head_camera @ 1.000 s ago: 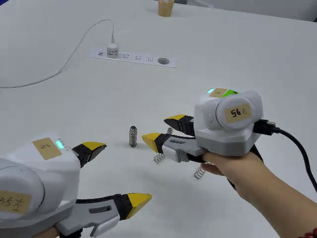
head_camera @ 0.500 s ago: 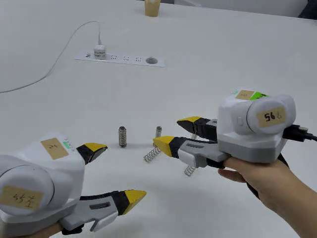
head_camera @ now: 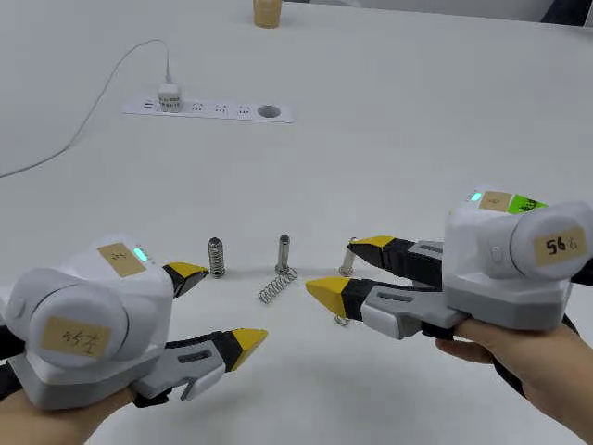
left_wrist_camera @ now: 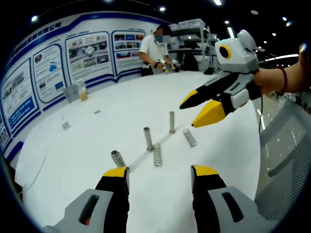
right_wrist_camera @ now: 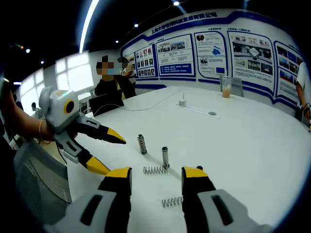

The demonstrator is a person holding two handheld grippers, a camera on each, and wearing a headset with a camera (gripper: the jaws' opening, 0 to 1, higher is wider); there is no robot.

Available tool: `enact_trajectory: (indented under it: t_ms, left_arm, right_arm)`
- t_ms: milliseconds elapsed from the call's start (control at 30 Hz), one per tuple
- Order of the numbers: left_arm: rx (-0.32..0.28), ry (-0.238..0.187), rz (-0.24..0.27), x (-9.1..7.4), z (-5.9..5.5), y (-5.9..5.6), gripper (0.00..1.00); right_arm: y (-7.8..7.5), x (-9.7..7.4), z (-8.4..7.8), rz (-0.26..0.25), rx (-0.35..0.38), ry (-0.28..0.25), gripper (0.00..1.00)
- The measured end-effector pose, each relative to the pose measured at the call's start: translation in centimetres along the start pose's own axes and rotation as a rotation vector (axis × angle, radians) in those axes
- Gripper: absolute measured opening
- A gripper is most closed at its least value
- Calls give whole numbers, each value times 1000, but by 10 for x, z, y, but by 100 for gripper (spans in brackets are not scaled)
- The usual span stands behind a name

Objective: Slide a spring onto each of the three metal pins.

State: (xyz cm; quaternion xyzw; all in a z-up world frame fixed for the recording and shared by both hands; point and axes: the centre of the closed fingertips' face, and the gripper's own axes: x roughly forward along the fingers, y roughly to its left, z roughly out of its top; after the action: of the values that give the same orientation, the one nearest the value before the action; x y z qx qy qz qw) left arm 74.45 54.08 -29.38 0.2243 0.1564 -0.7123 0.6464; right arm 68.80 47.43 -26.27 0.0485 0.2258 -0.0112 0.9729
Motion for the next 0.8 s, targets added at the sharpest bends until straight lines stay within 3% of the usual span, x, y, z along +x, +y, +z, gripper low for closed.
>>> enact_trajectory:
  t_ms: [533,800]
  left_arm:
    - [8,32,-30,35,-8,1,43]
    - [45,42,-45,51,-13,-1,37]
  right_arm:
    - [-5,-18,-17,0,50,-1,44]
    - [-3,-20,-18,-3,90,-17,45]
